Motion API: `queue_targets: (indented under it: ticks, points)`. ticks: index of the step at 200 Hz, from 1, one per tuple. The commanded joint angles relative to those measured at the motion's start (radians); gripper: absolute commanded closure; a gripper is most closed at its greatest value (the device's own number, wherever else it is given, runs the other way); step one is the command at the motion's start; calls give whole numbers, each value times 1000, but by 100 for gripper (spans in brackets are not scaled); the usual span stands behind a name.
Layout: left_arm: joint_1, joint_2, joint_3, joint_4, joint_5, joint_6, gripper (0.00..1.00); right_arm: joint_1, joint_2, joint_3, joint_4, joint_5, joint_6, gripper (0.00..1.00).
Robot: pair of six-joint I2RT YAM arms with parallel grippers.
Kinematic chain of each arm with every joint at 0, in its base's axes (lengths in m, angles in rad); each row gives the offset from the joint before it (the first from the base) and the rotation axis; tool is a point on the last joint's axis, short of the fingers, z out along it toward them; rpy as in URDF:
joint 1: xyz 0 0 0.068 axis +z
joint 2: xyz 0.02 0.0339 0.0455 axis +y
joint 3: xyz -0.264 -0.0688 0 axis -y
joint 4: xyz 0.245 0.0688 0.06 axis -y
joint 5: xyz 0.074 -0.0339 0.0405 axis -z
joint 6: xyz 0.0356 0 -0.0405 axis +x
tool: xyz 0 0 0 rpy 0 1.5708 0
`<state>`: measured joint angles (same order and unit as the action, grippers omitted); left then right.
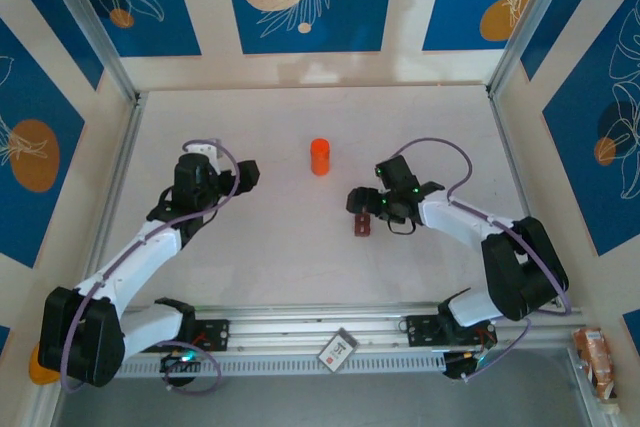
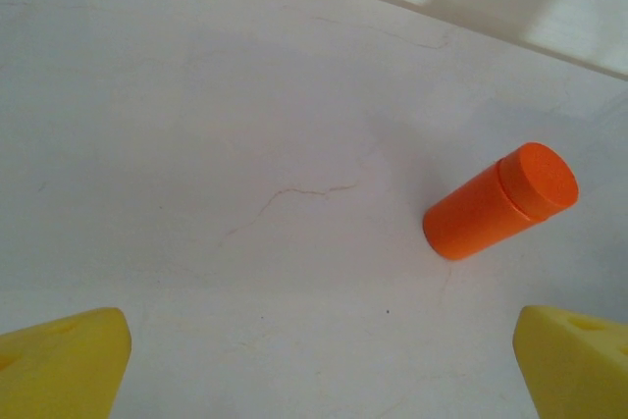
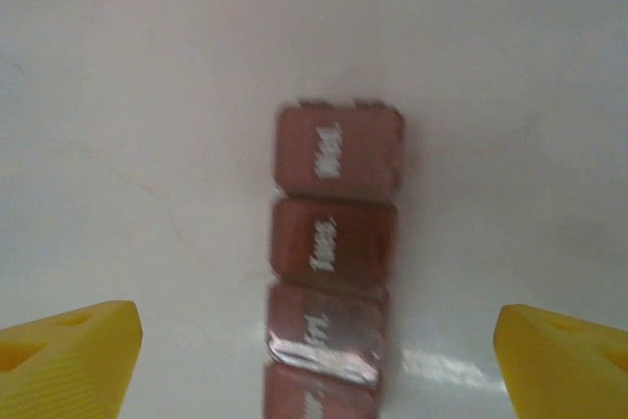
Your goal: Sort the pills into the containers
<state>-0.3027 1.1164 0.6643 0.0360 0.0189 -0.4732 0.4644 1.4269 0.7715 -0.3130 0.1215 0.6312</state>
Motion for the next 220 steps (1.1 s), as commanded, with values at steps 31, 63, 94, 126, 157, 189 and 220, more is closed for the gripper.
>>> queue_targets:
  ticks: [31, 63, 94, 126, 157, 189, 220]
  points:
    - [-27, 18, 3, 16, 39, -105, 0, 30, -17, -54, -25, -53, 57, 7]
    - [-33, 23, 41, -31, 48, -106, 0, 87, 13, -48, -13, -31, 86, 7]
    - [-35, 4, 35, -18, 68, -92, 0, 132, 46, -27, -2, -25, 109, 8]
    - [-34, 3, 31, -11, 80, -87, 0, 183, 70, 12, -3, -26, 122, 8]
    - [-35, 16, 31, -7, 90, -89, 0, 249, 97, 58, 1, -26, 136, 8]
    - [-36, 23, 25, 16, 89, -100, 0, 319, 165, 131, 20, -37, 147, 8]
    - [-45, 31, 27, 31, 80, -103, 0, 372, 248, 231, 35, -63, 105, 10]
